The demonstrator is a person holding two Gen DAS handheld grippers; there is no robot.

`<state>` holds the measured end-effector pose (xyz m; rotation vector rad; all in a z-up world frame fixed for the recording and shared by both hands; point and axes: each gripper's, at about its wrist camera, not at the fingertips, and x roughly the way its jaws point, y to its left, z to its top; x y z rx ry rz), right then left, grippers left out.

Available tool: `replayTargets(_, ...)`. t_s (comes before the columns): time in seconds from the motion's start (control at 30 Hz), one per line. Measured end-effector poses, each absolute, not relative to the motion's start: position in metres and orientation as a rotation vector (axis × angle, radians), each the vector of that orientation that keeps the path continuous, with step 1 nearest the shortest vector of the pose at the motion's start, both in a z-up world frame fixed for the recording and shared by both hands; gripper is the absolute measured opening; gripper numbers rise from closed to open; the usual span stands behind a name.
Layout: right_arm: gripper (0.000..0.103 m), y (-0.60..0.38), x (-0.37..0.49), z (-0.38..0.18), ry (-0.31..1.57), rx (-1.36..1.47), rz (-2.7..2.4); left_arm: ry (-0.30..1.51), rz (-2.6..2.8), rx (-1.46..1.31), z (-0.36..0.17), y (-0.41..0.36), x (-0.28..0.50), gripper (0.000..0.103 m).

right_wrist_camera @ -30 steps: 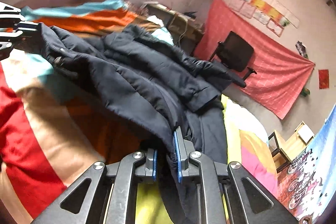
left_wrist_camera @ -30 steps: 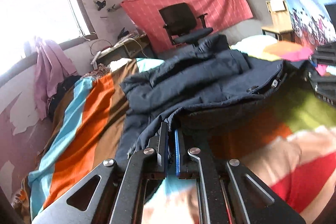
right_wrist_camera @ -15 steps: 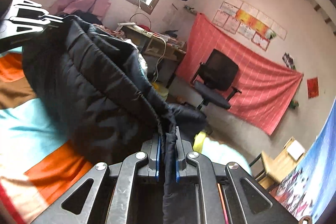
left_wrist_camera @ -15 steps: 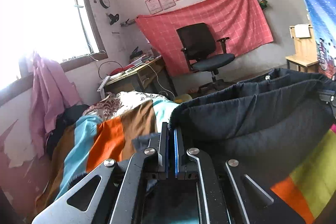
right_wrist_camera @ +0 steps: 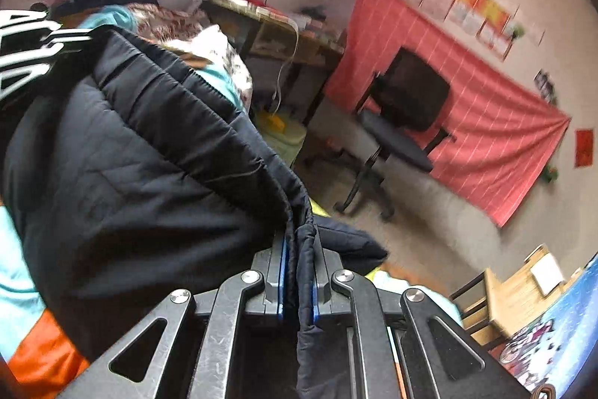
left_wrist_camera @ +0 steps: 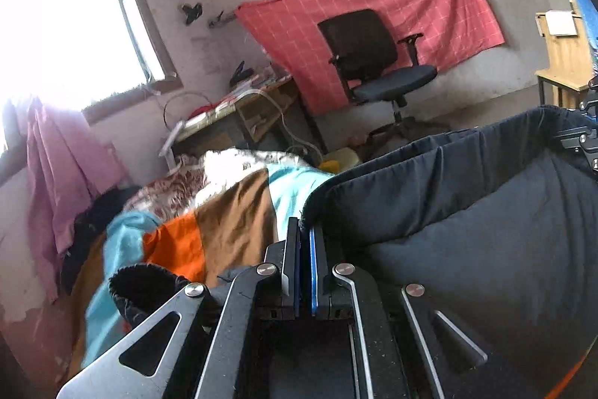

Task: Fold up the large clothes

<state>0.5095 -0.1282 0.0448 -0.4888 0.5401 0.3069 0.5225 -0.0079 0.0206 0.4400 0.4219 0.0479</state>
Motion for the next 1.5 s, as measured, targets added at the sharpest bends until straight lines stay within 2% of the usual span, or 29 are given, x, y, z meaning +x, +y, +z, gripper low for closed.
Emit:
replayTargets(0.13, 0.009, -0.113, 0.544, 0.029, 0.591, -0.519, 0.320, 0.455, 0.074, 0.402, 0.005, 0.008, 0.545, 0.003)
replayTargets(0.33, 0.009, -0.094, 0.560, 0.011, 0.572, -0.593, 0.308, 0.474, 0.051, 0.422, -0.020, 0.015, 0.567, 0.003)
replayTargets(0.5, 0.012, -0.090, 0.573, -0.009, 0.605, -0.534, 0.266, 0.492, -0.019, 0.230, -0.009, 0.033, 0.567, 0.005)
replayTargets(0.7, 0.013, -0.109, 0.574, 0.000, 0.593, -0.403, 0.319, 0.461, -0.077, 0.121, 0.018, 0.038, 0.548, 0.013)
replayTargets(0.73, 0.014, -0.114, 0.575, 0.004, 0.596, -0.371, 0.334, 0.456, -0.086, 0.109, 0.023, 0.037, 0.542, 0.021)
replayTargets(0.77, 0.019, -0.119, 0.574, 0.007, 0.595, -0.341, 0.341, 0.444, -0.095, 0.090, 0.027, 0.038, 0.536, 0.035)
replayTargets(0.8, 0.026, -0.123, 0.573, 0.011, 0.591, -0.319, 0.343, 0.419, -0.114, 0.057, 0.032, 0.040, 0.526, 0.044)
replayTargets(0.83, 0.032, -0.126, 0.572, 0.015, 0.586, -0.300, 0.350, 0.398, -0.128, 0.037, 0.035, 0.039, 0.517, 0.061)
replayTargets(0.87, 0.046, -0.131, 0.570, 0.020, 0.577, -0.273, 0.366, 0.366, -0.141, 0.012, 0.038, 0.040, 0.507, 0.067)
replayTargets(0.9, 0.061, -0.135, 0.567, 0.024, 0.566, -0.252, 0.374, 0.347, -0.154, -0.009, 0.041, 0.040, 0.498, 0.067)
replayTargets(0.97, 0.071, -0.142, 0.557, 0.033, 0.529, -0.217, 0.370, 0.350, -0.184, -0.029, 0.043, 0.037, 0.489, 0.068)
replayTargets(1.03, 0.076, -0.147, 0.545, 0.042, 0.499, -0.190, 0.386, 0.362, -0.206, -0.026, 0.040, 0.032, 0.483, 0.070)
replayTargets(1.1, 0.091, -0.151, 0.532, 0.045, 0.468, -0.161, 0.390, 0.384, -0.234, -0.009, 0.033, 0.024, 0.475, 0.070)
replayTargets(1.17, 0.094, -0.154, 0.517, 0.044, 0.441, -0.121, 0.393, 0.406, -0.246, 0.013, 0.025, 0.018, 0.474, 0.070)
replayTargets(1.37, 0.094, -0.146, 0.479, 0.009, 0.420, -0.142, 0.410, 0.481, -0.256, 0.043, 0.000, 0.012, 0.480, 0.070)
replayTargets(1.47, 0.095, -0.146, 0.458, 0.006, 0.304, -0.161, 0.296, 0.480, -0.247, 0.048, -0.002, 0.013, 0.483, 0.070)
replayTargets(1.5, 0.098, -0.148, 0.448, 0.007, 0.246, -0.155, 0.264, 0.479, -0.244, 0.051, -0.003, 0.013, 0.484, 0.070)
